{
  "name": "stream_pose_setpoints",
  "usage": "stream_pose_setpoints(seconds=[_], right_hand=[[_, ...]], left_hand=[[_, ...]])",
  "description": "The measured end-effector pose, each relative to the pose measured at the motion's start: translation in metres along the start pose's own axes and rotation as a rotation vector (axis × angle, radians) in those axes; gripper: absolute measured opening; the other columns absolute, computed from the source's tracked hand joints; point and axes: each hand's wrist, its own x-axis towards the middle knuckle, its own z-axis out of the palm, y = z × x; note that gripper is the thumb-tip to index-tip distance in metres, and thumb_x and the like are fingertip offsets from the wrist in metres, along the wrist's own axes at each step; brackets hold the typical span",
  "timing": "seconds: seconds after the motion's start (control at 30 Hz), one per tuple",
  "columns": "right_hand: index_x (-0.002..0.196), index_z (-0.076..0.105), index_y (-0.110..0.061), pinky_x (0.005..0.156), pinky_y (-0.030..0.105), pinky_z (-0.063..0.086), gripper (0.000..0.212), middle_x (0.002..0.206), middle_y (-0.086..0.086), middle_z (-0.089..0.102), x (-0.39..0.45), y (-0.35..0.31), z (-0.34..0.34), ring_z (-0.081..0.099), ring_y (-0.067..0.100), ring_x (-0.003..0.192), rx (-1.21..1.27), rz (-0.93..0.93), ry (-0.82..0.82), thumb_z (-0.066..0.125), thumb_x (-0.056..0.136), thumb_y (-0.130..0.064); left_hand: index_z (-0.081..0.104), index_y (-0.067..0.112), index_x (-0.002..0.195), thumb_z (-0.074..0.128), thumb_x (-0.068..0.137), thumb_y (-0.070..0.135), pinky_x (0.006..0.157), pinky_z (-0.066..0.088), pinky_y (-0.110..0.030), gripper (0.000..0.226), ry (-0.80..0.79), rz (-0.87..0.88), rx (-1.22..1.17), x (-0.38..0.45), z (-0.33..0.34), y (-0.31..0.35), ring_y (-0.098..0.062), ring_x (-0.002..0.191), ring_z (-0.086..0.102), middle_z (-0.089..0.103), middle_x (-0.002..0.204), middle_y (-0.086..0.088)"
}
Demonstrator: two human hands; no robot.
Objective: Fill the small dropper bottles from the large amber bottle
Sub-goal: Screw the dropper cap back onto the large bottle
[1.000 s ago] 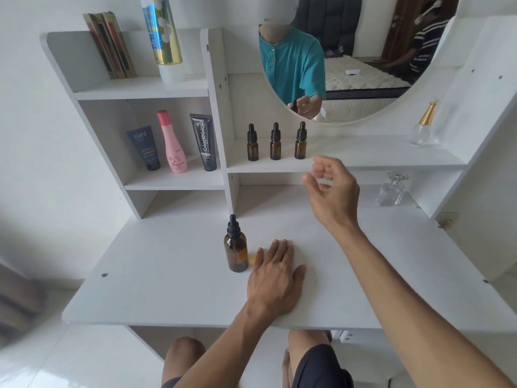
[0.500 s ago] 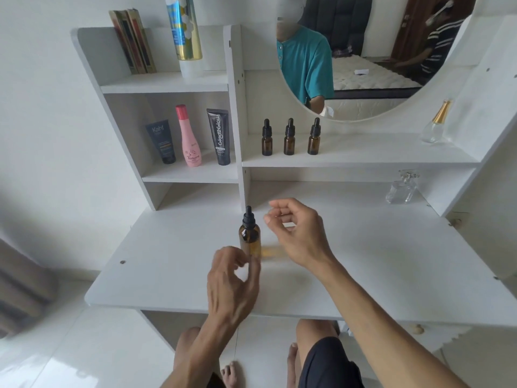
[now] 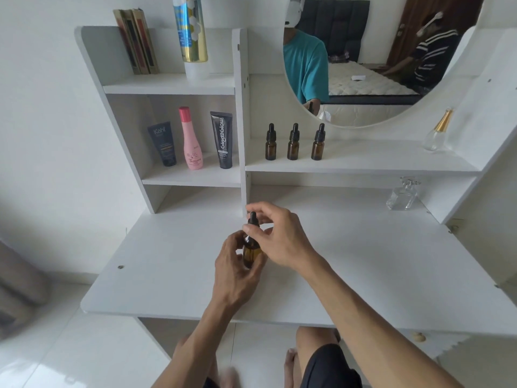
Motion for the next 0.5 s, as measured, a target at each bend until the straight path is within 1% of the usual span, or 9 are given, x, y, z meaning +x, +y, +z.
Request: stream_pose_setpoints(seconds=[0.07,0.1,0.13,0.27,0.33,0.43,0.5], right_hand=[[0.122,0.067,-0.024,0.089,0.025,0.055,0.033,0.11,-0.004,0.071,-0.002,0.001,-0.002,0.065,0.009,0.107,-0.026,-0.011,-0.019,0.073,0.09,-0.027],[0.121,0.067,-0.024,0.088,0.025,0.054,0.032,0.109,-0.005,0.072,0.01,0.001,0.016,0.065,0.01,0.106,-0.06,-0.009,-0.069,0.073,0.09,-0.026],[0.12,0.067,-0.024,0.089,0.025,0.054,0.031,0.108,-0.005,0.072,0.011,0.001,0.016,0.065,0.01,0.106,-0.079,-0.013,-0.084,0.072,0.09,-0.026],[0.114,0.07,-0.021,0.09,0.026,0.055,0.025,0.103,-0.006,0.073,0.012,0.0,0.007,0.066,0.011,0.099,-0.103,-0.055,-0.079,0.074,0.09,-0.023],[0.109,0.072,-0.019,0.088,0.027,0.056,0.022,0.097,-0.006,0.073,0.014,-0.002,0.002,0.067,0.011,0.094,-0.104,-0.067,-0.068,0.076,0.088,-0.024],[0.101,0.072,-0.019,0.084,0.03,0.058,0.022,0.091,-0.008,0.072,0.017,0.0,-0.002,0.068,0.01,0.088,-0.109,-0.065,-0.067,0.081,0.083,-0.028],[0.097,0.072,-0.019,0.081,0.028,0.058,0.022,0.088,-0.009,0.072,0.018,0.0,-0.004,0.068,0.007,0.084,-0.113,-0.07,-0.066,0.083,0.081,-0.03]], left_hand=[[0.054,0.023,0.121,0.075,0.085,0.027,0.075,0.047,-0.009,0.042,0.012,0.02,-0.007,0.0,0.001,0.002,0.005,0.1,0.057,0.063,0.111,0.011],[0.055,0.023,0.121,0.075,0.085,0.026,0.075,0.047,-0.009,0.041,0.03,-0.008,-0.033,0.006,-0.005,-0.017,0.003,0.099,0.058,0.063,0.111,0.01],[0.056,0.023,0.12,0.075,0.085,0.025,0.075,0.047,-0.008,0.04,0.035,-0.01,-0.042,0.007,-0.005,-0.018,0.002,0.098,0.059,0.063,0.111,0.01],[0.057,0.026,0.12,0.075,0.085,0.025,0.073,0.046,-0.007,0.039,0.027,0.0,-0.073,0.007,-0.001,-0.014,0.0,0.096,0.061,0.062,0.111,0.01],[0.056,0.027,0.12,0.075,0.085,0.025,0.074,0.048,-0.009,0.04,0.02,0.003,-0.091,0.009,-0.001,-0.013,-0.001,0.096,0.062,0.062,0.111,0.011],[0.058,0.025,0.118,0.074,0.085,0.022,0.073,0.048,-0.009,0.037,0.012,-0.001,-0.095,0.011,0.001,-0.01,-0.001,0.094,0.062,0.062,0.11,0.009],[0.058,0.022,0.118,0.074,0.085,0.021,0.073,0.047,-0.009,0.036,0.008,0.005,-0.098,0.011,0.002,-0.01,-0.001,0.093,0.061,0.061,0.109,0.008]])
